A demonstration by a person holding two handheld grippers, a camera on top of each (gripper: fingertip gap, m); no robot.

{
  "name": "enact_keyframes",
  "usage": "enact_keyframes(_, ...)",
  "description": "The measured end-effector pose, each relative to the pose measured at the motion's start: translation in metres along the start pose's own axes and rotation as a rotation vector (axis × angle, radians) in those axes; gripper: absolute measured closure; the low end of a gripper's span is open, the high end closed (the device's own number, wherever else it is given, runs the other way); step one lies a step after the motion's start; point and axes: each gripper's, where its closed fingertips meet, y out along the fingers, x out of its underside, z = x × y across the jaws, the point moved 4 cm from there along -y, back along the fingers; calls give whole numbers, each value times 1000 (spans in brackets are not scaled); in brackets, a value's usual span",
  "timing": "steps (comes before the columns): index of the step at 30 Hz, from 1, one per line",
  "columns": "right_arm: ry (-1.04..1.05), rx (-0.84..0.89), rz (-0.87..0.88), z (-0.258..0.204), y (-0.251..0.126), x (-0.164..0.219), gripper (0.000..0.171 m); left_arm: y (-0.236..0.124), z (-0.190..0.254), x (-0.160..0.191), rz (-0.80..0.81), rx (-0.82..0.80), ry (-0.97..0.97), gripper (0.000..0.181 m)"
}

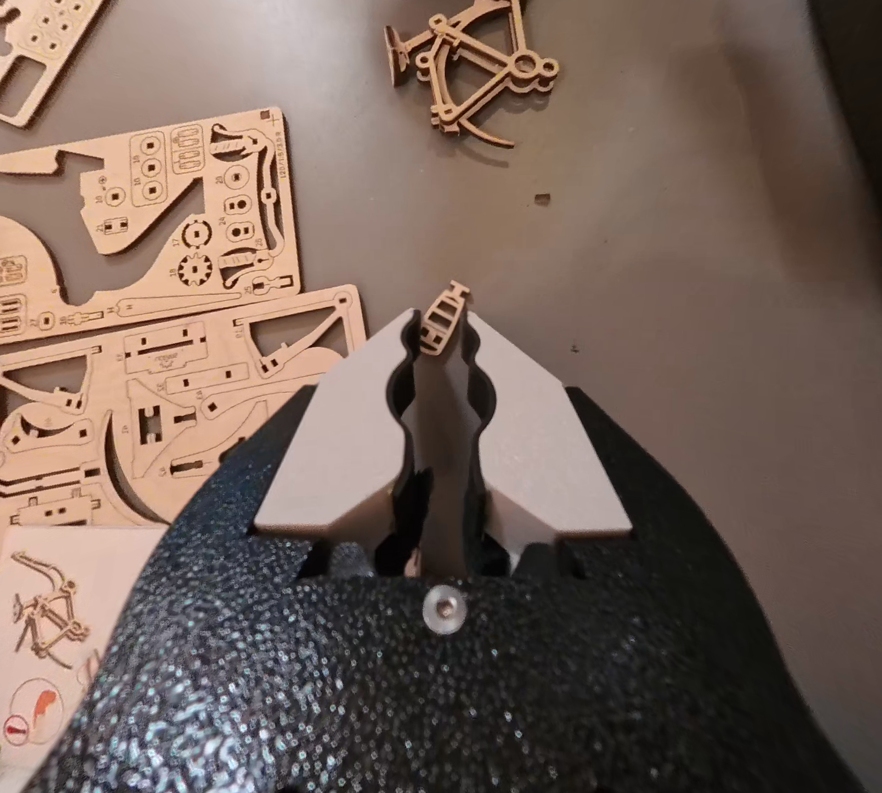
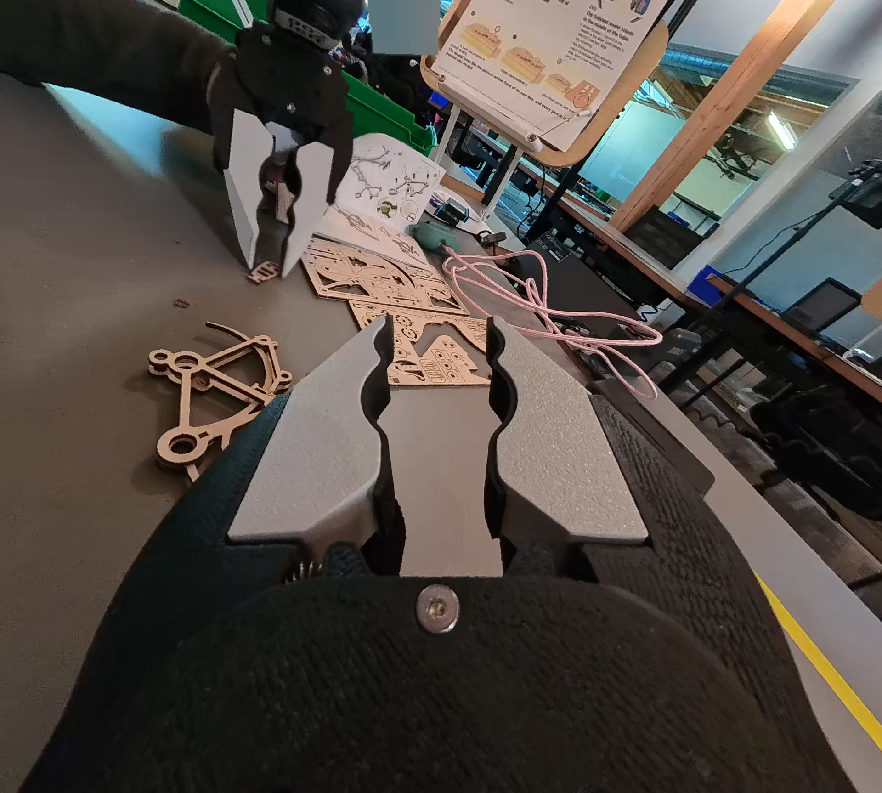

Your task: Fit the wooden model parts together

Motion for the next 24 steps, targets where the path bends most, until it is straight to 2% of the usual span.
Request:
enact_keyframes(1, -1, 0, -1, 0, 0, 0, 134, 0, 0, 0, -10, -5, -15, 168)
enact_keyframes(5, -4, 1, 0, 0, -1, 0, 134, 1, 9, -4, -20, -77, -4, 170)
enact_keyframes(10, -3, 14, 8, 2, -2, -1, 136, 8, 27, -22, 168, -274, -25, 171)
enact_keyframes(12, -22, 18, 6, 1, -3, -1, 138, 11, 32, -20, 188, -347, 13, 172)
enact_keyframes(16, -115, 121, 64, 10, -12, -8, 155, 4, 29, -21, 228, -479, 112, 172)
enact_keyframes(18, -101, 131, 65, 13, -14, -8, 158, 4, 28, -21, 246, -493, 124, 172)
enact_keyframes(19, -93, 125, 63, 13, -14, -7, 158, 5, 28, -20, 238, -496, 133, 181)
enact_keyframes(24, -90, 98, 60, 8, -11, -7, 158, 8, 30, -19, 213, -494, 179, 181)
